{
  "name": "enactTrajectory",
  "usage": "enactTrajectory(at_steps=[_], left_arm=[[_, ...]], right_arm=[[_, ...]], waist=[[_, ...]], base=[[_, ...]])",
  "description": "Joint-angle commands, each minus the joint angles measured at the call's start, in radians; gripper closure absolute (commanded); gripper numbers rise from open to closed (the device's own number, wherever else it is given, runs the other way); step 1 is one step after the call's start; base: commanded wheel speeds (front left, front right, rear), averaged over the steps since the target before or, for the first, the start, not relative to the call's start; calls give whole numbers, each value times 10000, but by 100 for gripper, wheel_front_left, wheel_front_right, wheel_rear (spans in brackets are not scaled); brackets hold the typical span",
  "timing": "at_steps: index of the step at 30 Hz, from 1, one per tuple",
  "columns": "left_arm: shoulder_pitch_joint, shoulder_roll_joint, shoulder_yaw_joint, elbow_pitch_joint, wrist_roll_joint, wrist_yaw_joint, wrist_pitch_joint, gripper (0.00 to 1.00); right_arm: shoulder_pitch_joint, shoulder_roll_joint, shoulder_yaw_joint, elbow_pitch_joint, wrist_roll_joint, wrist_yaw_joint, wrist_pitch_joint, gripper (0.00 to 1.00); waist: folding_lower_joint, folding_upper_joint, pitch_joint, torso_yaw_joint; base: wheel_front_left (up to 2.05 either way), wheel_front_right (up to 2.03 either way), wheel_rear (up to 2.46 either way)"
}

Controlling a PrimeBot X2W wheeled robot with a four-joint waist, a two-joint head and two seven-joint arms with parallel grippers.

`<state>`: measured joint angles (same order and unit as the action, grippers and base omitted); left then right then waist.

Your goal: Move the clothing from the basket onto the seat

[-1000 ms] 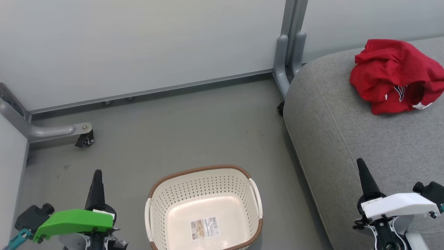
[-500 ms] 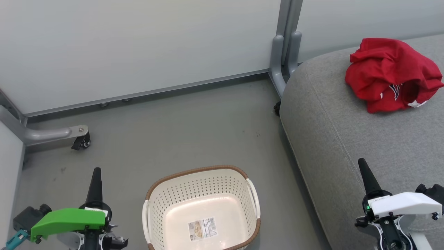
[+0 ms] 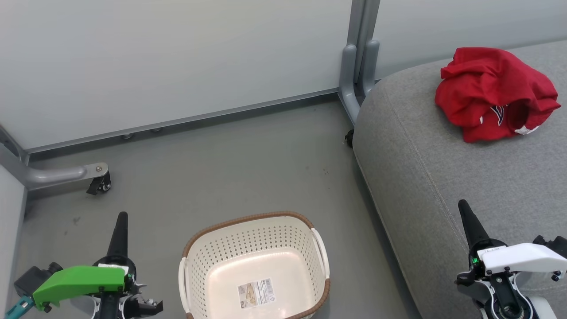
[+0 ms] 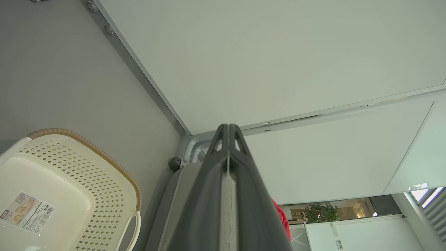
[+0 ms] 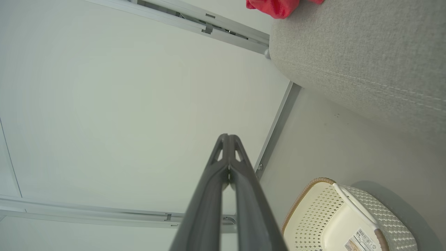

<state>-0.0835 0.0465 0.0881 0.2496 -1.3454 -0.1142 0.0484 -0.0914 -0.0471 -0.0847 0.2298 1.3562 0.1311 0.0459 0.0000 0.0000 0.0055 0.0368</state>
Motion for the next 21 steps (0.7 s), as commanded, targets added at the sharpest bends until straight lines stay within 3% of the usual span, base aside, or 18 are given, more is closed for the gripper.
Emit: enactTrajectory(at_steps=[1, 21], left_arm=[[-252, 54, 42, -70, -265, -65, 60, 100], [-301, 61, 204, -59, -1823, -148, 463, 100]], right_arm=[[-110, -69, -55, -15, 238, -3, 72, 100], [-195, -73, -213, 101, 1749, -4, 474, 100]], waist=[[0, 0, -1, -17], [0, 0, -15, -228]], base=[[0, 0, 0], [0, 0, 0]])
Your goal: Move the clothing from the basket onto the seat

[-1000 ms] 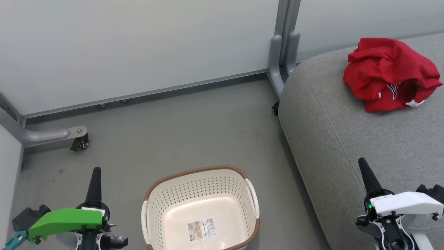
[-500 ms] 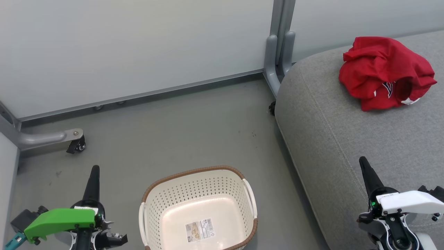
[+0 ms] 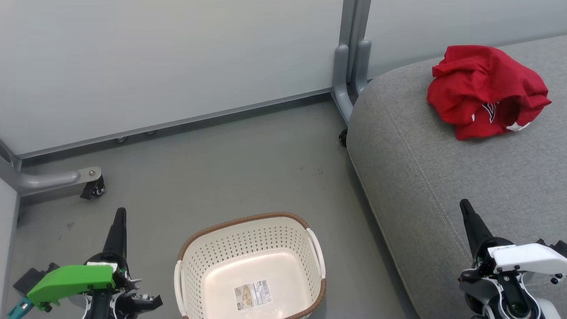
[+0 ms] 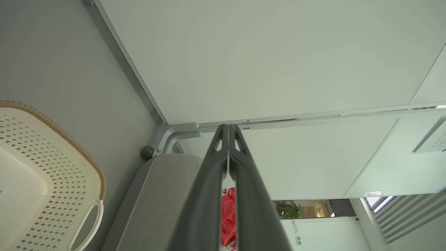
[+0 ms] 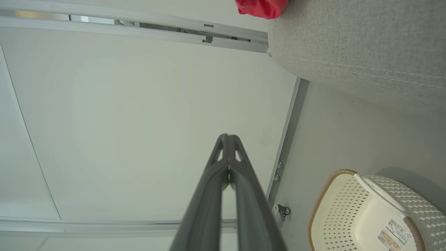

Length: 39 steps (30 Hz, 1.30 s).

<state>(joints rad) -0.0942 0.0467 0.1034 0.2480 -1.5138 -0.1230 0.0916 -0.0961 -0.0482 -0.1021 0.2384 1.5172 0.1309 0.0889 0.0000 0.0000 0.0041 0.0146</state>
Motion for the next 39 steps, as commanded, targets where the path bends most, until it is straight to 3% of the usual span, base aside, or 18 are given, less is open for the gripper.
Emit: enactTrajectory(at_steps=[1, 13, 39], left_arm=[[-198, 58, 57, -44, -208, -64, 43, 100], [-217, 63, 134, -37, -1040, -103, 264, 100], [-194, 62, 126, -35, -1004, -102, 267, 100]], right_arm=[[-147, -60, -44, 19, 199, -2, 67, 100], [-168, -63, -133, 80, 1015, -2, 278, 100], [-163, -54, -137, 78, 975, -2, 278, 100]], waist=[[0, 0, -1, -15], [0, 0, -9, -143], [0, 0, -10, -146]], base=[[0, 0, 0], [0, 0, 0], [0, 0, 0]])
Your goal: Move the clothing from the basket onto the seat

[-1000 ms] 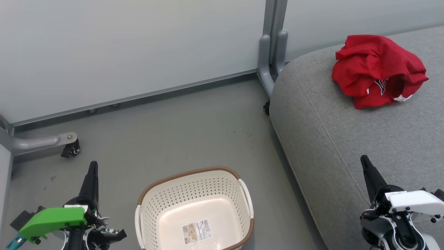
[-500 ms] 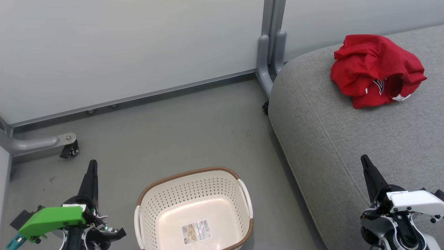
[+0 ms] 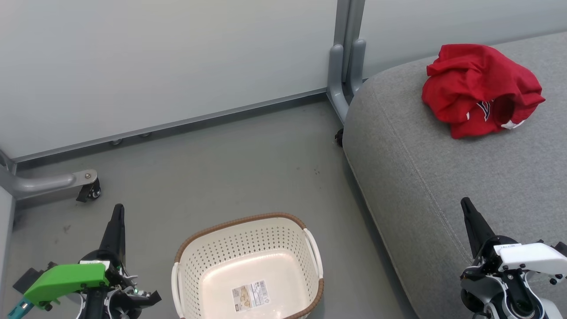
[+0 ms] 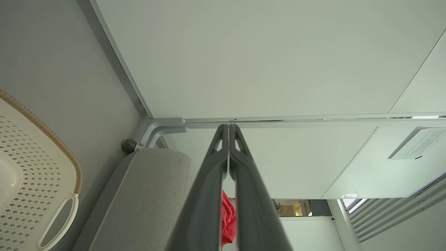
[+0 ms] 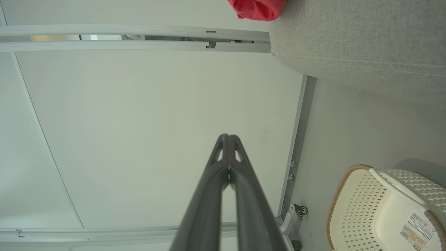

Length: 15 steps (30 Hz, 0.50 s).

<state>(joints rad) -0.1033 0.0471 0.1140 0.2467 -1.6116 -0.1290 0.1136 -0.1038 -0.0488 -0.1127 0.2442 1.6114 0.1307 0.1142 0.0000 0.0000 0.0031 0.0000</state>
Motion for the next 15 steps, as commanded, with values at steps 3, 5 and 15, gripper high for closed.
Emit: enactTrajectory(at_steps=[3, 5, 15], left_arm=[[-103, 58, 21, -22, -26, -43, 46, 100], [-103, 58, 20, -22, -26, -43, 46, 100], [-103, 58, 20, -22, -26, -43, 45, 100]], right_arm=[[-86, -47, -33, 21, 34, 0, 26, 100], [-86, -47, -34, 21, 33, 0, 26, 100], [-86, -44, -35, 21, 30, 0, 29, 100]], waist=[[0, 0, 0, 0], [0, 0, 0, 0], [0, 0, 0, 0]], base=[[0, 0, 0], [0, 0, 0], [0, 0, 0]])
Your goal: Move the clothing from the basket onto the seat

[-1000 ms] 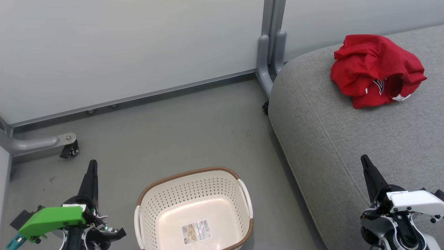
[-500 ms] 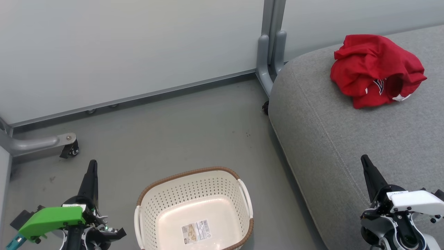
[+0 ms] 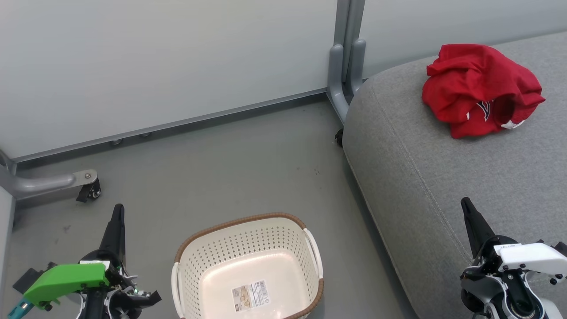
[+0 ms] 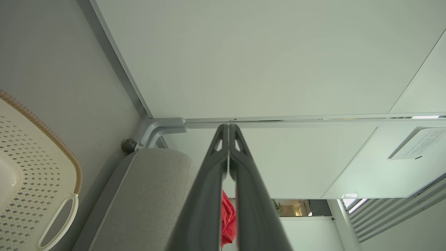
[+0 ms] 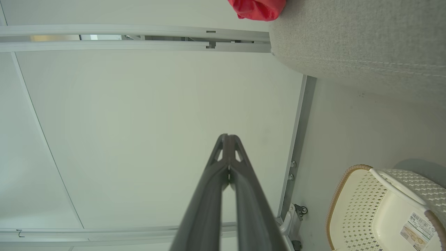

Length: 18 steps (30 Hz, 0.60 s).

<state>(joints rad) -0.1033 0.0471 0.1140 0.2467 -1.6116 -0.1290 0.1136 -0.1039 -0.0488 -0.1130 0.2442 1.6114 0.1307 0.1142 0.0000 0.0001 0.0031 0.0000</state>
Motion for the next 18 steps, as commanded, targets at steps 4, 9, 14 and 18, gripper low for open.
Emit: enactTrajectory(at_steps=[4, 9, 14, 18], left_arm=[[-103, 58, 20, -23, -27, -43, 45, 100], [-103, 58, 19, -23, -27, -43, 45, 100], [-103, 58, 19, -22, -27, -43, 45, 100], [-103, 58, 19, -22, -27, -41, 45, 100]], right_arm=[[-85, -43, -33, 21, 29, 0, 31, 100], [-86, -42, -33, 21, 27, 0, 32, 100], [-86, -41, -35, 21, 26, 0, 33, 100], [-85, -40, -34, 21, 25, 0, 34, 100]], waist=[[0, -1, 0, 0], [0, -1, 0, 0], [0, -1, 0, 0], [0, -1, 0, 0]], base=[[0, 0, 0], [0, 0, 0], [0, 0, 0], [0, 0, 0]])
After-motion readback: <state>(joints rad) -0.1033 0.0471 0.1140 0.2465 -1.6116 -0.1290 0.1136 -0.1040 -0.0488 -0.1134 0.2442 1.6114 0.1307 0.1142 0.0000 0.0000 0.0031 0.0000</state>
